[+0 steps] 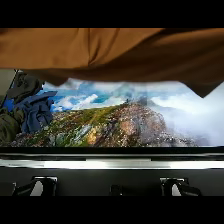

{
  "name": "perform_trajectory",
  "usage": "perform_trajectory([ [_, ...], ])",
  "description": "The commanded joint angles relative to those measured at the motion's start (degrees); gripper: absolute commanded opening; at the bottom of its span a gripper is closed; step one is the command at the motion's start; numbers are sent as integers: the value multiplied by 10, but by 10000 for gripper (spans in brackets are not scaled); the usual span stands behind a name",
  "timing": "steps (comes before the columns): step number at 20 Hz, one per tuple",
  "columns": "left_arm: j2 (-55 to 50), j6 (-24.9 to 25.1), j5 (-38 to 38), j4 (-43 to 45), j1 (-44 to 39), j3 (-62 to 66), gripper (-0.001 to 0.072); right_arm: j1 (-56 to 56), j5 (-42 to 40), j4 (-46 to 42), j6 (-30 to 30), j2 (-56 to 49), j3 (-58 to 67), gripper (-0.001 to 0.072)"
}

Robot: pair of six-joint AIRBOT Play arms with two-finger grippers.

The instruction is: Fold the shirts.

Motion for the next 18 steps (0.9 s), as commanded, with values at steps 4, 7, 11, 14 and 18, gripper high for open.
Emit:
perform_trajectory([
  [4, 42, -50, -306, 138, 4, -94, 26, -2, 369, -32, 23, -32, -58, 37],
  [7, 96, -31, -331, 141, 4, -271, 26, -2, 374, -34, 23, -16, -214, 36],
  [11, 103, -30, -331, 119, 4, -410, 25, -1, 263, -28, 23, -33, -367, 36],
  [14, 19, 2, -289, 119, 4, -421, 25, -1, 161, -2, 23, -132, -374, 36],
  [18, -173, 61, -152, 60, -22, -390, 25, -1, 1, 153, -32, -323, -367, 36],
])
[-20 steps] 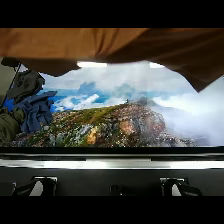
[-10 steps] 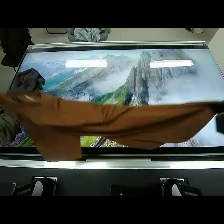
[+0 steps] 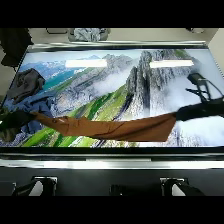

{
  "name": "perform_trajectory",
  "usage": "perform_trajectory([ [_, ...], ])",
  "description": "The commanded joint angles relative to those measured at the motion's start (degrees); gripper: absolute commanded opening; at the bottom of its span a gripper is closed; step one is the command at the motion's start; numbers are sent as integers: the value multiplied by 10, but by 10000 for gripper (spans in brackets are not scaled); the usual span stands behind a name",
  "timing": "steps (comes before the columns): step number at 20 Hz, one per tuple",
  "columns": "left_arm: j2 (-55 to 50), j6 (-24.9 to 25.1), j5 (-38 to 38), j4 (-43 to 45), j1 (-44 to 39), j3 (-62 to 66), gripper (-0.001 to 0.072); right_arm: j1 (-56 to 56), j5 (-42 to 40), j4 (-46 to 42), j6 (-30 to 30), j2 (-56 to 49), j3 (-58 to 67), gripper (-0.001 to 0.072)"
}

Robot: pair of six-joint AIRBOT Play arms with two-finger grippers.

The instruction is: Fold the shirts.

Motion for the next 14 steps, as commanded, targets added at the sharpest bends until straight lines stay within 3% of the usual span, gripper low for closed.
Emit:
perform_trajectory([
  [1, -168, 83, 130, -77, -26, 31, 25, 0, -174, 166, -71, -157, 6, 36],
  [3, -282, 123, 177, -134, -43, 101, 26, 0, -266, 252, -102, -225, 38, 36],
  [6, -442, 123, 167, -167, -59, 210, 27, 0, -357, 321, -101, -296, 75, 37],
  [10, -567, 123, 123, -242, -83, 254, 29, 1, -310, 357, -101, -348, 75, 39],
  [11, -577, 124, 123, -255, -86, 256, 94, 1, -304, 356, -101, -351, 75, 43],
  [12, -581, 123, 123, -264, -86, 260, 393, -1, -303, 360, -101, -348, 75, 166],
  [13, -579, 123, 111, -264, -79, 271, 648, -7, -297, 360, -102, -339, 83, 437],
  [14, -577, 123, 85, -256, -65, 290, 648, -19, -281, 353, -108, -330, 99, 602],
])
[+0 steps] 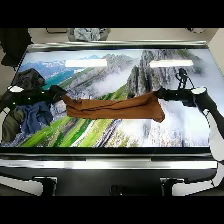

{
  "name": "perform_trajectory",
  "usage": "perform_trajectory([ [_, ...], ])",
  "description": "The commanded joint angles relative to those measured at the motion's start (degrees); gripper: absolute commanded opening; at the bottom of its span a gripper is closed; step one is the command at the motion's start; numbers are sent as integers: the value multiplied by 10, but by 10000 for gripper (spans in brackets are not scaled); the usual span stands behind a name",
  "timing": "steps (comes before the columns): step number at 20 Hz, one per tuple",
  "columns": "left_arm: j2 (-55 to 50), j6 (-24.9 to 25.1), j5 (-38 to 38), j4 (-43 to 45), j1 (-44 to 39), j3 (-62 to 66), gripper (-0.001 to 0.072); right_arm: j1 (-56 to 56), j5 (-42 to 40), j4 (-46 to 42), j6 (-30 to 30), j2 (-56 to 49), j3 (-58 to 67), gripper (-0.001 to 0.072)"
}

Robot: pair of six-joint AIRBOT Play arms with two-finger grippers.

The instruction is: Fold the shirts.

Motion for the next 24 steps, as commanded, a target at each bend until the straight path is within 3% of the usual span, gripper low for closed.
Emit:
perform_trajectory([
  [1, -26, 0, -66, -2, 28, 58, 647, -30, 43, -11, -13, 12, 41, 620],
  [5, -26, -86, -180, 196, 54, 91, 646, -103, 193, -243, 70, 37, 89, 620],
  [7, -26, -92, -185, 264, 36, 62, 646, -110, 286, -308, 76, 30, 83, 654],
  [8, -27, -81, -180, 262, 27, 46, 645, -108, 313, -318, 68, 27, 76, 688],
  [17, -49, -70, -87, 235, -44, -5, 593, -99, 333, -315, 62, 25, 56, 679],
  [20, -50, -70, -69, 207, -55, -5, 323, -68, 326, -318, 48, 19, 56, 681],
  [22, -50, -69, -70, 194, -58, -4, 56, -47, 317, -316, 49, 8, 56, 681],
  [24, -49, -52, -76, 188, -59, -2, 29, -31, 318, -315, 51, -8, 56, 680],
])
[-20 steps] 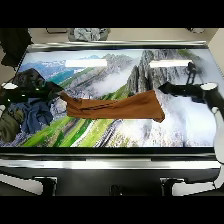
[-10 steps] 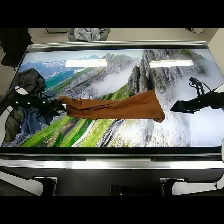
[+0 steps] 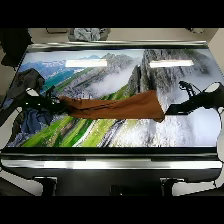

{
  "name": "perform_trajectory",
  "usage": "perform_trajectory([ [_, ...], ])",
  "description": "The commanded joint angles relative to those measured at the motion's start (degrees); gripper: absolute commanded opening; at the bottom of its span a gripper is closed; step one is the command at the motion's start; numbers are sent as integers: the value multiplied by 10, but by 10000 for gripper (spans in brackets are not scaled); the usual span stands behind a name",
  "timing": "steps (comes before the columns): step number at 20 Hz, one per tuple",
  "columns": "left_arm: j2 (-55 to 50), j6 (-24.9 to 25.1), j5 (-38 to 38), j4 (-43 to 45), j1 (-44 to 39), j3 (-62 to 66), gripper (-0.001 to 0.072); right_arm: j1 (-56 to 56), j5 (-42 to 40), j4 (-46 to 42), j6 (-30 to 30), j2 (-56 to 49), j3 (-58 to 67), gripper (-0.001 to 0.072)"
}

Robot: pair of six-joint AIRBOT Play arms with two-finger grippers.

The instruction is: Fold the shirts.

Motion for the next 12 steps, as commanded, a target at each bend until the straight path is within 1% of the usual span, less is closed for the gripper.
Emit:
perform_trajectory([
  [1, 5, 21, 0, -24, -5, 2, 29, 32, -3, 0, -2, -21, 0, 679],
  [4, 14, 27, 0, -24, -4, 2, 29, 52, -24, 0, -10, -30, 0, 675],
  [6, 17, 27, -1, -24, -4, 2, 29, 55, -35, 1, -10, -30, 0, 626],
  [10, 17, 27, -1, -24, -5, 2, 29, 55, -24, -1, -8, -36, 0, 615],
  [12, 17, 27, -5, -24, -5, 2, 29, 55, -10, -2, -8, -41, 0, 560],
])
